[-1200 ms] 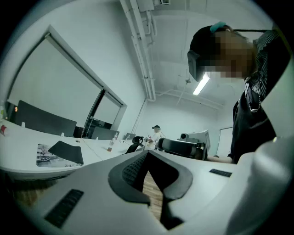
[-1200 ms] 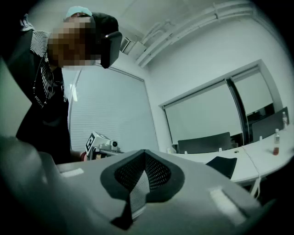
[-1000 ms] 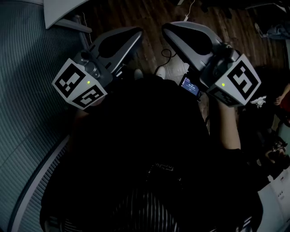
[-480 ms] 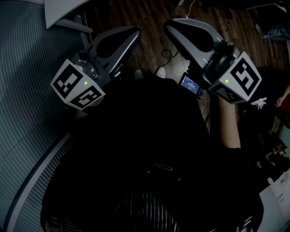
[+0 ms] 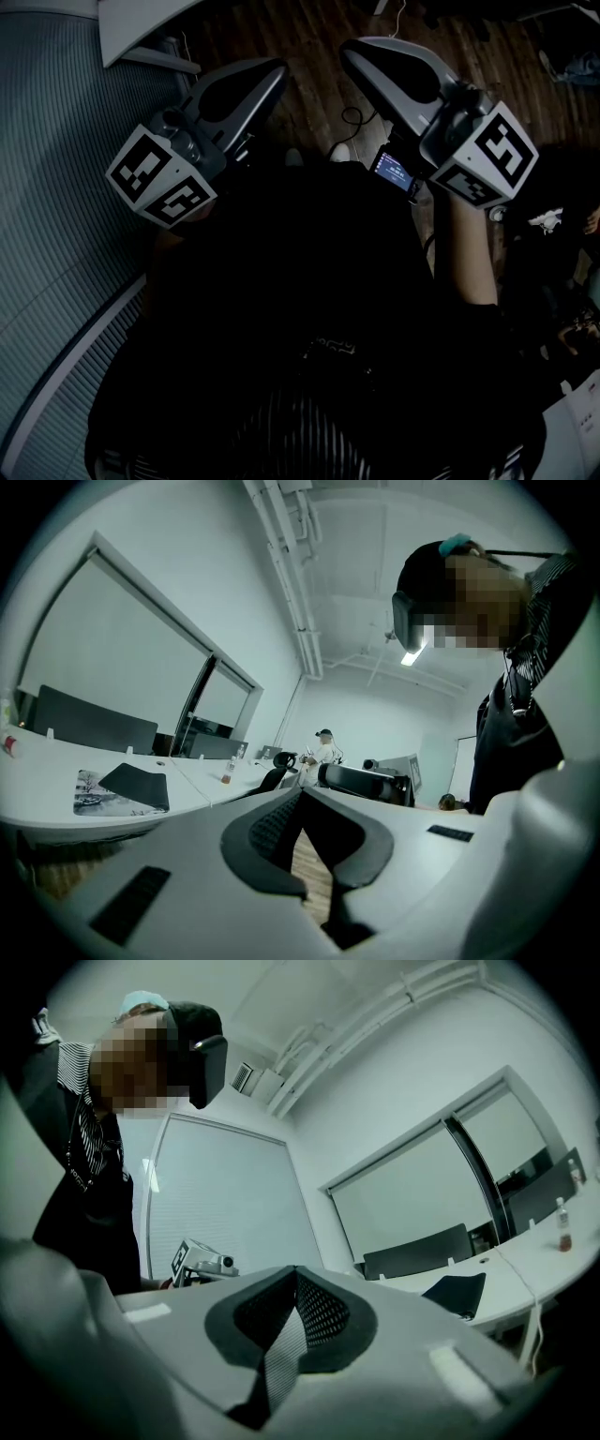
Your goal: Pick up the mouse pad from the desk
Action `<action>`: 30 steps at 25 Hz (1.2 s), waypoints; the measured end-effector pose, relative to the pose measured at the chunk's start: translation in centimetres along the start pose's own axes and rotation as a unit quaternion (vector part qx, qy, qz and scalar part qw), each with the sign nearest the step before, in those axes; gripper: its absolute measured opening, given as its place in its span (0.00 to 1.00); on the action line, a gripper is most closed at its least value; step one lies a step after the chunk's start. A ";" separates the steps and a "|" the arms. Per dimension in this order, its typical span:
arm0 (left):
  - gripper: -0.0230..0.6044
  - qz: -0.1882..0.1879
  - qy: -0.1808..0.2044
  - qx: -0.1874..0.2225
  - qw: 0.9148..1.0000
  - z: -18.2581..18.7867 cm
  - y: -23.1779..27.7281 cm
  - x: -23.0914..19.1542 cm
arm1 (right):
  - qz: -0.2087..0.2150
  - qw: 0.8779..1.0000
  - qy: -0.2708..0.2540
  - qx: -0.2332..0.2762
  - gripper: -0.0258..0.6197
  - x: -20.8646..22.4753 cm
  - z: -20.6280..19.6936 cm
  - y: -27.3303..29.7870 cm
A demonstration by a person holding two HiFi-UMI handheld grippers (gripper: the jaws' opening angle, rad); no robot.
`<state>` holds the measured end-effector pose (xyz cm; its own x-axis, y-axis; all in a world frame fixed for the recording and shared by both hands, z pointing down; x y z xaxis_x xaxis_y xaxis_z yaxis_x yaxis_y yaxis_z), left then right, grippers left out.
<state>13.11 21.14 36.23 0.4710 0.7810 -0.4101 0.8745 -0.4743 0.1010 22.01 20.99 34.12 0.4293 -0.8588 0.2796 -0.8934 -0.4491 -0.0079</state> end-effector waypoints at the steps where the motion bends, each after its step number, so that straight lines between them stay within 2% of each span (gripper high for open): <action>1: 0.05 0.001 0.000 -0.002 1.000 0.0 0.7 -0.1 | -0.001 1.000 0.006 0.003 0.04 0.8 -0.2 -0.4; 4: 0.05 0.005 -0.010 -0.011 1.000 -0.2 3.9 -1.3 | -0.009 0.999 0.030 0.011 0.04 4.4 -0.7 -1.6; 6: 0.05 0.002 -0.014 -0.026 1.000 -0.6 5.4 -1.5 | -0.010 1.000 0.026 0.002 0.04 5.7 -1.0 -2.3; 9: 0.05 -0.004 0.004 -0.049 0.999 -0.6 5.5 -0.3 | 0.000 1.000 -0.004 -0.028 0.04 4.3 -1.2 -2.7; 11: 0.05 -0.009 0.008 -0.047 0.999 -0.2 5.5 0.0 | -0.001 0.999 -0.010 -0.045 0.05 3.7 -1.7 -3.2; 13: 0.05 -0.020 0.000 -0.043 0.999 -0.1 6.6 -0.8 | -0.007 0.999 -0.001 -0.039 0.04 4.7 -2.2 -3.7; 16: 0.05 -0.046 -0.012 -0.048 0.998 -0.5 8.4 -2.3 | -0.023 0.999 0.016 -0.028 0.04 6.8 -2.9 -3.9; 18: 0.05 -0.065 -0.015 -0.050 0.997 -0.9 8.7 -2.3 | -0.032 0.999 0.023 -0.027 0.04 6.7 -3.0 -4.0; 21: 0.05 -0.088 -0.015 -0.050 0.995 -1.2 8.7 -2.6 | -0.063 0.997 0.008 -0.051 0.05 6.3 -3.4 -4.2; 23: 0.05 -0.103 -0.014 -0.046 0.994 -1.3 9.6 -4.0 | -0.087 0.995 0.002 -0.049 0.04 7.0 -3.6 -3.9; 26: 0.05 -0.147 -0.012 -0.035 0.989 -1.6 11.6 -5.9 | -0.115 0.992 -0.003 -0.054 0.04 8.5 -4.3 -4.0; 30: 0.05 -0.186 0.035 -0.026 0.982 0.4 11.9 -4.1 | -0.122 0.989 -0.042 -0.078 0.04 6.8 -1.5 -4.5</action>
<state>21.55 12.10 38.74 0.1229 0.9229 -0.3649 0.9914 -0.1311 0.0026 28.80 17.52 37.48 0.6374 -0.7506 0.1743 -0.7693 -0.6070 0.1992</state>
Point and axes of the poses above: the fingertips, and each gripper's own axes: y forward along the fingers, x to its right, z out of its top, the point moved 2 cm from there along -y, backward along the fingers, and after that the axes turned 1 degree about -y, right-handed, at the moved point
